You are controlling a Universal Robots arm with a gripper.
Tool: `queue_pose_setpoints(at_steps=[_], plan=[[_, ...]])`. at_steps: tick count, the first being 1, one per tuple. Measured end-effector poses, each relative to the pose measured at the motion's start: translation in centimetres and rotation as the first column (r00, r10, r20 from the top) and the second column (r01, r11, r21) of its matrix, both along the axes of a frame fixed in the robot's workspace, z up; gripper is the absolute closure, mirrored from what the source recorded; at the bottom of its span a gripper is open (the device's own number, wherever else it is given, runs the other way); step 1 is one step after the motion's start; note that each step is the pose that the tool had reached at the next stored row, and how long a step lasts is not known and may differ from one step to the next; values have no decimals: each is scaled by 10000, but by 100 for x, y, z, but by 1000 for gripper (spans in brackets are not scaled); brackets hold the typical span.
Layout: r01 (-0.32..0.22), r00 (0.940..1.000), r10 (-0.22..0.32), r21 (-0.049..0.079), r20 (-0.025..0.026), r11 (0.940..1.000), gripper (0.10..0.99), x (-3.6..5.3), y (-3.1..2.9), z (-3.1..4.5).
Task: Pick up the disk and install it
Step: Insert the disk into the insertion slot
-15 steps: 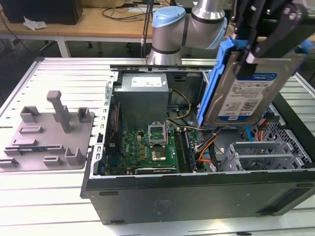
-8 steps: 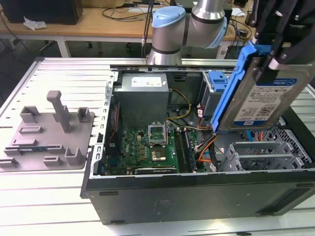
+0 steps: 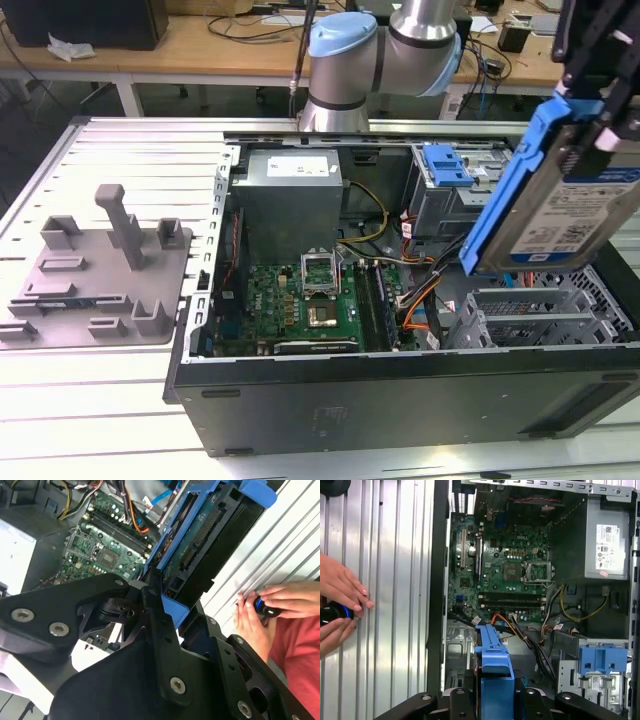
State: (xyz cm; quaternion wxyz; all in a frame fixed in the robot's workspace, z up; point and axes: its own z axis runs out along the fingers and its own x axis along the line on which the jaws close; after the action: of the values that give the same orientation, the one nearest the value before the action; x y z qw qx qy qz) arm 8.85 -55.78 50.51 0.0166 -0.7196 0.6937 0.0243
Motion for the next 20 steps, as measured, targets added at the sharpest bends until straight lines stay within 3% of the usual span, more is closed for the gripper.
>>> queue_pose_setpoints(at_steps=[11, 20], plan=[[-30, 10000, 30, 0, 2, 10000, 718, 259, -34, -14], [36, 10000, -36, 0, 2, 10000, 718, 272, -30, -23]])
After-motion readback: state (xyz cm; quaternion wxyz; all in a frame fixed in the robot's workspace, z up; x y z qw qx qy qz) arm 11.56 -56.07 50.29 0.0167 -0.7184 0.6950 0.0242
